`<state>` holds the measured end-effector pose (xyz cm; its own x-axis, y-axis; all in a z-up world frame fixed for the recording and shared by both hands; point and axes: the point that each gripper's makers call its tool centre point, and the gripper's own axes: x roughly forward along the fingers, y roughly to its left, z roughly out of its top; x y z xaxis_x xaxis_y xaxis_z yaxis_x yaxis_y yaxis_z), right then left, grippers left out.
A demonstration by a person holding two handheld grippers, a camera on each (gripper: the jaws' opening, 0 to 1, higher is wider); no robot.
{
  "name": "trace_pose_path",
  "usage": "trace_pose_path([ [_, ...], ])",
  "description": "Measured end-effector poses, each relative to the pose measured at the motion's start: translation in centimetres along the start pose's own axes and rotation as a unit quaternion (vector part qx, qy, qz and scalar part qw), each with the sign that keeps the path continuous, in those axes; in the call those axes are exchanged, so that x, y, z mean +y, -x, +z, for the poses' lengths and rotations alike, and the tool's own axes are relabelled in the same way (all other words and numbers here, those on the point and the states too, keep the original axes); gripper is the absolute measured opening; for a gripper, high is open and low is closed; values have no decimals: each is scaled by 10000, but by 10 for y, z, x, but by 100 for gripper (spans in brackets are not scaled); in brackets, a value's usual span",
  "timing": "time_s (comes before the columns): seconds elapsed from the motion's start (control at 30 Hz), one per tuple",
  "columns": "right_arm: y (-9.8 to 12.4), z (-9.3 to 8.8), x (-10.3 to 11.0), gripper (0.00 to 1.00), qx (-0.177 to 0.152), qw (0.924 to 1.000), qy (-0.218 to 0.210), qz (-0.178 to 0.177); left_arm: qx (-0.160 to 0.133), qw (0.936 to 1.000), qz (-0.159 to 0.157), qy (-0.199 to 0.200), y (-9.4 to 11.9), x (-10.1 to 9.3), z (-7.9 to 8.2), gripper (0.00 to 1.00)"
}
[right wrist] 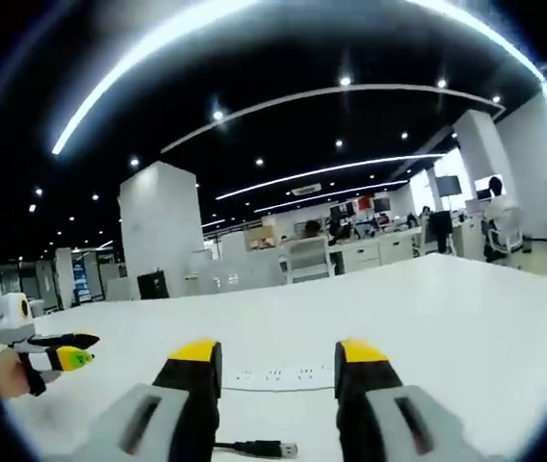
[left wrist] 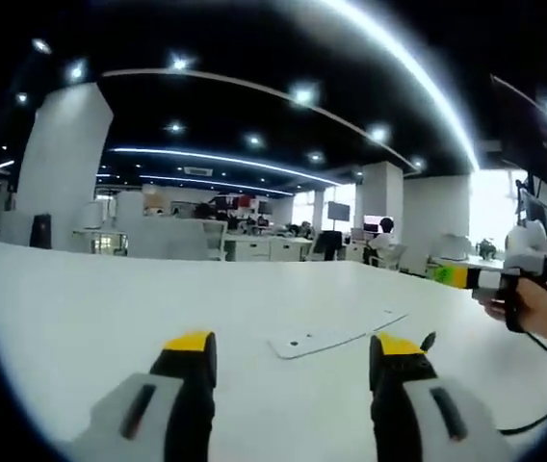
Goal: Locate the USB plug end of the data cable currently connected to the USB port on the desk. Grip the plug, withdraw it from the port, and place it onto the desktop.
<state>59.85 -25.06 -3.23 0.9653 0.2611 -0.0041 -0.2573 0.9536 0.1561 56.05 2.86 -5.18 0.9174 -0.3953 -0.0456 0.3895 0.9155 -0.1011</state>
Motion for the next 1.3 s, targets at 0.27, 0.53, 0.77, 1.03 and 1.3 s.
trace_pose_path([
  [0.27, 12, 12, -11, 48, -156, 9995, -46, -264, 101, 9992, 286, -253, 8, 13, -1, 64],
  [0.53, 25, 13, -7, 48, -63, 9995, 213, -216, 89, 9985, 333, -437, 14, 11, 8, 64],
  [0.77, 38, 11, -5, 51, 88, 9993, 317, -164, 88, 9978, 299, -589, 21, 3, 18, 64],
  [1.03, 68, 18, -17, 50, 125, 9990, 140, -397, 124, 9979, 162, -614, 43, -13, 22, 65],
  [1.3, 100, 26, -20, 47, -86, 9992, 172, -345, 165, 9963, 43, -841, 60, -29, 34, 66],
])
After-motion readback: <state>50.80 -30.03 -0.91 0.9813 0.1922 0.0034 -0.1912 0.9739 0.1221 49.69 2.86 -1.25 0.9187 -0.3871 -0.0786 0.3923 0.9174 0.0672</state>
